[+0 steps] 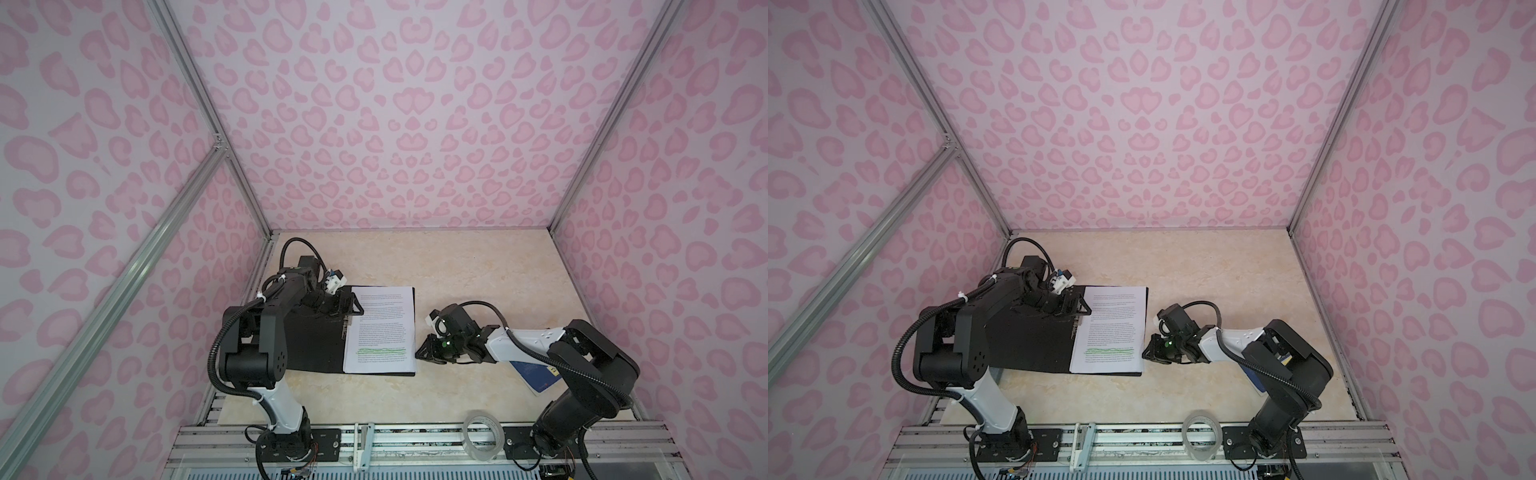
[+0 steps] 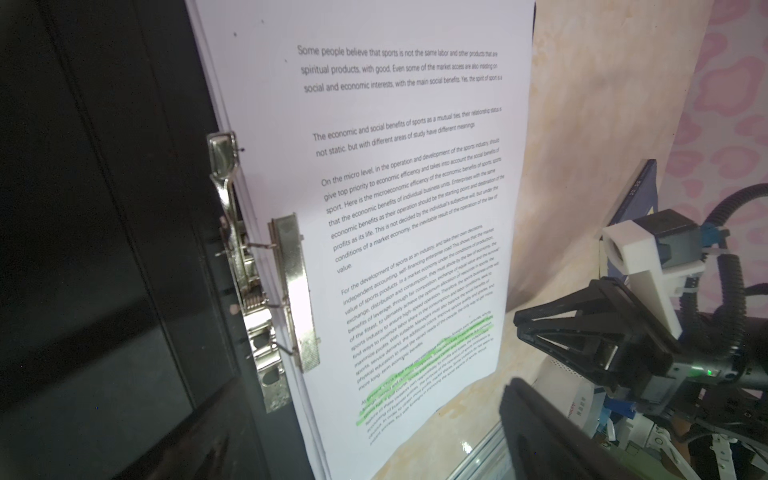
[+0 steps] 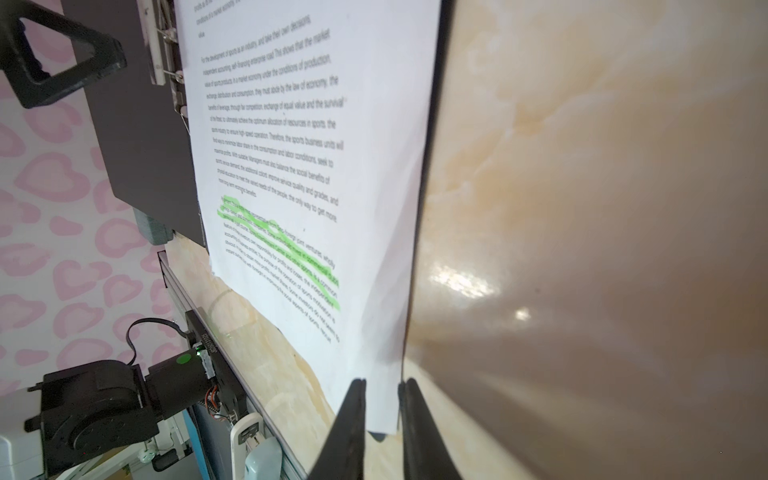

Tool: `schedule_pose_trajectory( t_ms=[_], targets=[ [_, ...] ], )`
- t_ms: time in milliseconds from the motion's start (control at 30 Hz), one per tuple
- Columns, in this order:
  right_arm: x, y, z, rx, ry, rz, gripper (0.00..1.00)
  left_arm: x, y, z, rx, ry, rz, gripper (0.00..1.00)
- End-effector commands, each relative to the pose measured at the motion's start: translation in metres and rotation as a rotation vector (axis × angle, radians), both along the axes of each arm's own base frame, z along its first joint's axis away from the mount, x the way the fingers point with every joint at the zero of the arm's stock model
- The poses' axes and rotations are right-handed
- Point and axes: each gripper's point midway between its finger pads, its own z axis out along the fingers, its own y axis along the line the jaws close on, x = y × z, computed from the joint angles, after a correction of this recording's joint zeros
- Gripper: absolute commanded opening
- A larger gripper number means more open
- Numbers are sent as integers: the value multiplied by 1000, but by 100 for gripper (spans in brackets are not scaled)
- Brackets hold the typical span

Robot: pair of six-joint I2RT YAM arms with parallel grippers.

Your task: Put the files into the folder

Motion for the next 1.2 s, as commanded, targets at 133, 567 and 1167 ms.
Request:
schedule_pose_trajectory(
  t_ms=[133,567,1167],
  targets=[
    [0,10,-2,42,8,13,18,0,0,-12,4,27,9,98],
    [-2,18,-7,30,24,45,17,-5,-9,-22,-10,69,-13,98],
    [-3,26,-12,4,36,84,17,-6,-15,-22,-20,77,-25,98]
  ],
)
